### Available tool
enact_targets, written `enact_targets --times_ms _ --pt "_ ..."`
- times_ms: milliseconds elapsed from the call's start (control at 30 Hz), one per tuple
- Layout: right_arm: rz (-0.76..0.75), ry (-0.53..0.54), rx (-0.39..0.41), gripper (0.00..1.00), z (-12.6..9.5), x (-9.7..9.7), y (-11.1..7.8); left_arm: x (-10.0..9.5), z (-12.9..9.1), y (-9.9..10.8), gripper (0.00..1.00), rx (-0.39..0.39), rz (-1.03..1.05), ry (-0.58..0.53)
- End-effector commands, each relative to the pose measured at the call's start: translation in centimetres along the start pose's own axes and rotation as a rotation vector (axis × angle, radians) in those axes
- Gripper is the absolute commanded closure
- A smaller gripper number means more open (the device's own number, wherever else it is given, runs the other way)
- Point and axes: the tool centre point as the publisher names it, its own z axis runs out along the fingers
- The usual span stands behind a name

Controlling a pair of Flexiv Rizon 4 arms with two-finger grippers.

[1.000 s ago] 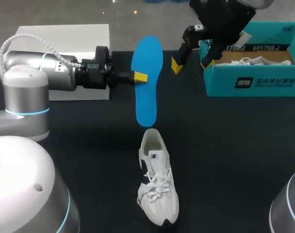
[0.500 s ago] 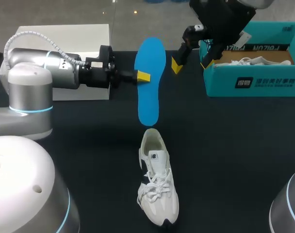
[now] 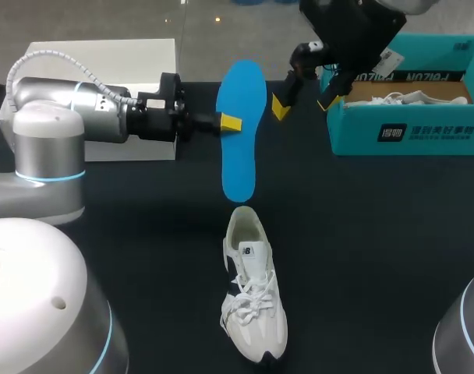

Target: Take the shoe out of the shoebox, open the shoe tongue, remove and reinsert the insole, then place the shoe into the shoebox

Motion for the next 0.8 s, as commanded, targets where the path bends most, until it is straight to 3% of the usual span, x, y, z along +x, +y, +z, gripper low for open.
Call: enact_targets --times_ms 33,267,800 --pt "0.004 -0.005 0.021 0.0 0.5 0.3 0.7 0.0 0.0 0.0 1.0 -0.001 0.0 -0.001" --pt "0.041 -0.018 0.018 0.0 -0.5 -0.4 -0.1 0.0 0.0 0.0 1.0 -0.001 0.0 -0.001" --pt "0.041 -0.018 0.018 0.0 -0.5 -0.4 -0.1 0.0 0.0 0.0 1.0 -0.001 0.0 -0.001"
